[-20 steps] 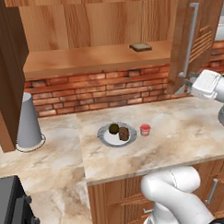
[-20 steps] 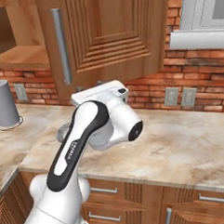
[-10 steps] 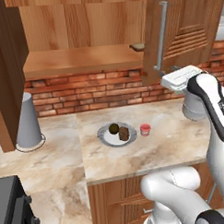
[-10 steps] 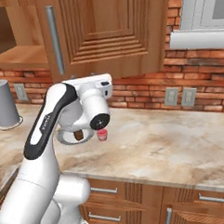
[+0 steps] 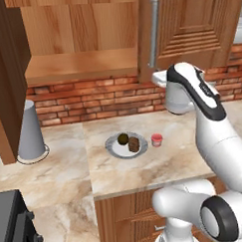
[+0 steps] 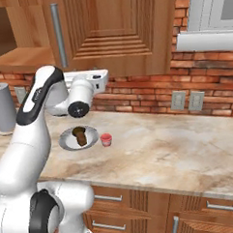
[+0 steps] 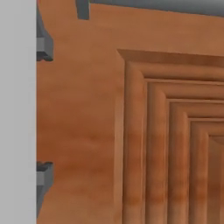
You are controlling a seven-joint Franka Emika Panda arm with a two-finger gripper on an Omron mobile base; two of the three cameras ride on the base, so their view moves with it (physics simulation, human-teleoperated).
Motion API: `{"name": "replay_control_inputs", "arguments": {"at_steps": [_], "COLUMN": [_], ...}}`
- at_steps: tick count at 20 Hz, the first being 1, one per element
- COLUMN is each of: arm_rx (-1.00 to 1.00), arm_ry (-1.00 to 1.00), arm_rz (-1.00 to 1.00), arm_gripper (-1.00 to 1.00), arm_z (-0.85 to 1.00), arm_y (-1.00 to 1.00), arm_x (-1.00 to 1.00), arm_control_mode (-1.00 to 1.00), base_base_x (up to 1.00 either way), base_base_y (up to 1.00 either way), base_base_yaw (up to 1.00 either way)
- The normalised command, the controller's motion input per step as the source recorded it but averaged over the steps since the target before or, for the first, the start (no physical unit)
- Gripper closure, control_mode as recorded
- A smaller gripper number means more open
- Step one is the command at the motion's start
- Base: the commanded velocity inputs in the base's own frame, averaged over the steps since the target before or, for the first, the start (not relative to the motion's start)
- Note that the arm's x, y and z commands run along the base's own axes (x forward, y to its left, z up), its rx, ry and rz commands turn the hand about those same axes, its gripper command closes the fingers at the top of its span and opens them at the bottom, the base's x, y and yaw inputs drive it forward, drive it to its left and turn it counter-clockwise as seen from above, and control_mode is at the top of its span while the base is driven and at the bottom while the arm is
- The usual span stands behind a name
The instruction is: Pick the avocado and bread from the counter and place them on the plate. Then pick the jam from the cabinet and place it next to the plate. Lastly close the cabinet door.
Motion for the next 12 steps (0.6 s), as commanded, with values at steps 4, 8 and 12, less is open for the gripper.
{"name": "replay_control_inputs", "arguments": {"at_steps": [4,8,12], "arm_rx": [-0.05,-0.06,-0.07], "arm_ry": [0.09,0.16,0.15], "arm_rz": [-0.11,-0.11,-0.12], "arm_gripper": [-1.00,-1.00,-1.00], "arm_z": [0.00,0.00,0.00], "arm_y": [0.07,0.09,0.10], "arm_x": [0.59,0.59,0.62], "arm_control_mode": [-1.00,-1.00,-1.00], "base_base_x": [0.00,0.00,0.00], "base_base_y": [0.00,0.00,0.00], "base_base_yaw": [0.00,0.00,0.00]}}
